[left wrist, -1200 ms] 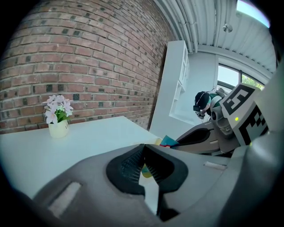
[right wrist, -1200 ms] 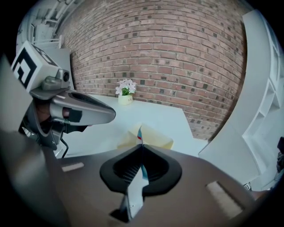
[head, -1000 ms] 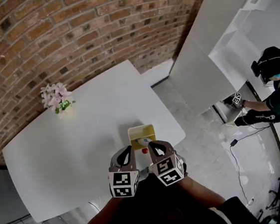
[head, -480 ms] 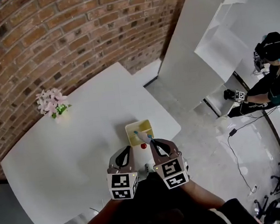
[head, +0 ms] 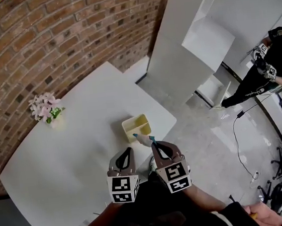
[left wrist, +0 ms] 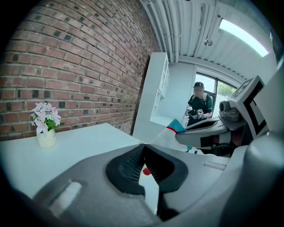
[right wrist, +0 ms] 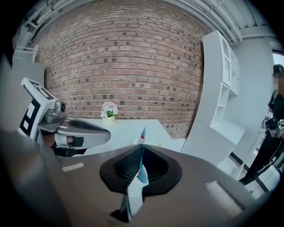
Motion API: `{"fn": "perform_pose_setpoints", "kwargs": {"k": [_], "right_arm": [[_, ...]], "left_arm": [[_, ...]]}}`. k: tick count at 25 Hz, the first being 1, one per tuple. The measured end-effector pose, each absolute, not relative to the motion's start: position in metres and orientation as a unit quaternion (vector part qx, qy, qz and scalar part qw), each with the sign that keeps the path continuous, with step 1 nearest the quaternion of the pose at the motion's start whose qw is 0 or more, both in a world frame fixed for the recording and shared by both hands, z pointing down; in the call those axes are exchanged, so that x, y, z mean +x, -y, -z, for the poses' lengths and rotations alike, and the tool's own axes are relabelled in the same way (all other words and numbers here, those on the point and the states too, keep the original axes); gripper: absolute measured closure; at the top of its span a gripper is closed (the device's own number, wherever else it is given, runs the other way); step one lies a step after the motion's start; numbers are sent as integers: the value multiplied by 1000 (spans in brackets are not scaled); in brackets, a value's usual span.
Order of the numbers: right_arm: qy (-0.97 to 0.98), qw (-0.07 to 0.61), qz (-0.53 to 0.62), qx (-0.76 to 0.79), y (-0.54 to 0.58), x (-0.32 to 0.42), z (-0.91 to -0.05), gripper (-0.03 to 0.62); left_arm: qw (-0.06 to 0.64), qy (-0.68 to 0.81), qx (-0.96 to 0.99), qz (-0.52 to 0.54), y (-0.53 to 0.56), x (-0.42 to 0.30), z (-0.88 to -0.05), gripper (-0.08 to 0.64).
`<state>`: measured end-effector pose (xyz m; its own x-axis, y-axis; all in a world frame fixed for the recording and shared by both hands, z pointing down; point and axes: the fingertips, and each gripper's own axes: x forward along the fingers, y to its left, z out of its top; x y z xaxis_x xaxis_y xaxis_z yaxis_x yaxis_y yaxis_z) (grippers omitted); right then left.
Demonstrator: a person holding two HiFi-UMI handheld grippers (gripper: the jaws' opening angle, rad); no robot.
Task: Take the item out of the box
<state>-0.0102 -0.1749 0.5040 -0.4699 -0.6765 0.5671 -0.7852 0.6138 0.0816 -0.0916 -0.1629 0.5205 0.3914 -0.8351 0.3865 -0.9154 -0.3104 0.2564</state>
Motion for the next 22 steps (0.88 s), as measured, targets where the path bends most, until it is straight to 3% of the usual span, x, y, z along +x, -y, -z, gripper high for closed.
{"fn": "perform_pose_setpoints", "kwargs": {"k": [22], "right_arm": [[859,239,-115,437,152,72,-491,591]], "left_arm": [[180,542,813,-110,145,-6,-497,555]]}}
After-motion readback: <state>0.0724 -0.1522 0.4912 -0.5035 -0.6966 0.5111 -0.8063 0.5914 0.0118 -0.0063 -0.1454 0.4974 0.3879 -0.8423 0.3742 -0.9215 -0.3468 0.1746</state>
